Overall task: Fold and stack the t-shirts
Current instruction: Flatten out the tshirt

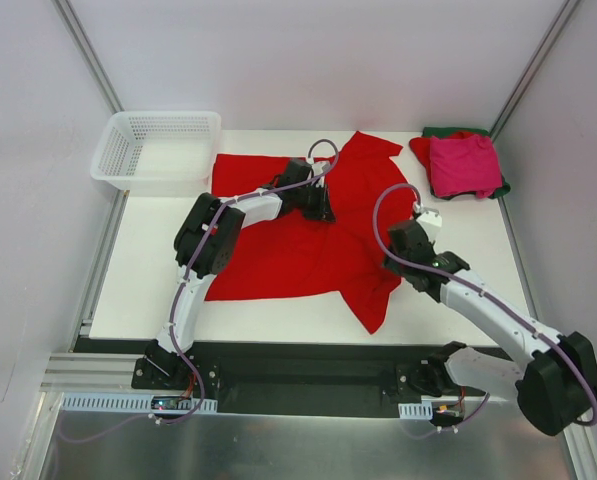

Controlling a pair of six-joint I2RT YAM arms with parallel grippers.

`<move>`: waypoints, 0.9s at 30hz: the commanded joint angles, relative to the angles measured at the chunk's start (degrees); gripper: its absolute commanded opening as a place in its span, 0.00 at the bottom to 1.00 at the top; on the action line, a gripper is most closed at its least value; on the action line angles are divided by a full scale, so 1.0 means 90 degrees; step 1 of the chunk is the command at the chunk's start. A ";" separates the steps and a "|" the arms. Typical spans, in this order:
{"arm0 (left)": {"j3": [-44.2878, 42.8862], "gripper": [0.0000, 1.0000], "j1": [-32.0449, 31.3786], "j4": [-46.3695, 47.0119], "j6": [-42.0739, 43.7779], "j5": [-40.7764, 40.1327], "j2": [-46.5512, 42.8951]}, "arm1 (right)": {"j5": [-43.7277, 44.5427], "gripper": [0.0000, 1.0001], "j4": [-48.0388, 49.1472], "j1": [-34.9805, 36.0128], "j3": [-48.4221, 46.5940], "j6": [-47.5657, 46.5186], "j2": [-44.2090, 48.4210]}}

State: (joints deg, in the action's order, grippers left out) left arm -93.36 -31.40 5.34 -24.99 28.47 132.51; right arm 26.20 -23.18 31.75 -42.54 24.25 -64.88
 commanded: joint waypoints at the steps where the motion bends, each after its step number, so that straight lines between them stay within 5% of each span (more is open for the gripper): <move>1: 0.0100 0.00 0.0139 -0.0437 0.0062 -0.0272 -0.0182 | -0.0020 0.49 -0.0403 -0.0031 0.0711 0.0644 0.0956; 12: -0.0105 0.00 0.0539 -0.0750 -0.0182 -0.0390 -0.0172 | -0.0011 0.47 -0.1428 -0.0022 0.1397 0.0968 0.2277; 16: -0.0095 0.00 0.0559 -0.0769 -0.0162 -0.0380 -0.0192 | -0.0010 0.45 -0.1312 -0.0022 0.1514 0.0987 0.2044; 23: -0.0076 0.00 0.0569 -0.0770 -0.0163 -0.0321 -0.0182 | -0.0225 0.23 -0.0248 -0.0031 0.1680 0.0958 0.1166; 27: -0.0056 0.00 0.0559 -0.0770 -0.0143 -0.0282 -0.0182 | -0.0390 0.22 0.0357 -0.0022 0.1563 0.0880 0.0560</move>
State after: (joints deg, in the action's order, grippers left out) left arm -94.04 -26.89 2.61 -27.27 28.05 132.31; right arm 24.16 -27.07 31.73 -27.51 32.34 -56.25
